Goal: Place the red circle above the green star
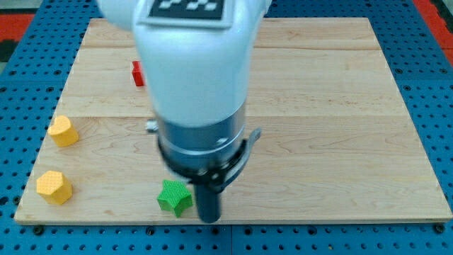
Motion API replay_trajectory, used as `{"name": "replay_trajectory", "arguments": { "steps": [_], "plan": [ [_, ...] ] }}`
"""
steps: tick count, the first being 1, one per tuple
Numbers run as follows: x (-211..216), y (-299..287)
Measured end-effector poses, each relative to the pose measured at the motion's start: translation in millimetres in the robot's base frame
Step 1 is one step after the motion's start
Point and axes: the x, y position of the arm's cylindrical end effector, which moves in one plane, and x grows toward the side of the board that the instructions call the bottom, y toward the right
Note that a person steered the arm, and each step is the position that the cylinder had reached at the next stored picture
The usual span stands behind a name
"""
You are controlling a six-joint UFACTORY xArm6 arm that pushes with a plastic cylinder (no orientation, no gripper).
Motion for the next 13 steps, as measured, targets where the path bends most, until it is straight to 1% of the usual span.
{"name": "replay_trajectory", "arguments": {
  "steps": [1,3,4,5,6,7,8,9,10,11,13],
  "plan": [
    [0.0,-37.0],
    [-8.6,-37.7],
    [-0.7,-39.8],
    [-28.7,23.7],
    [-105.5,80.3],
    [-193.3,101.3],
    [-243.7,59.6],
    [-270.2,53.0],
    [-300.5,69.3],
    [-326.1,67.0],
    [-259.3,-43.0]
  ]
}}
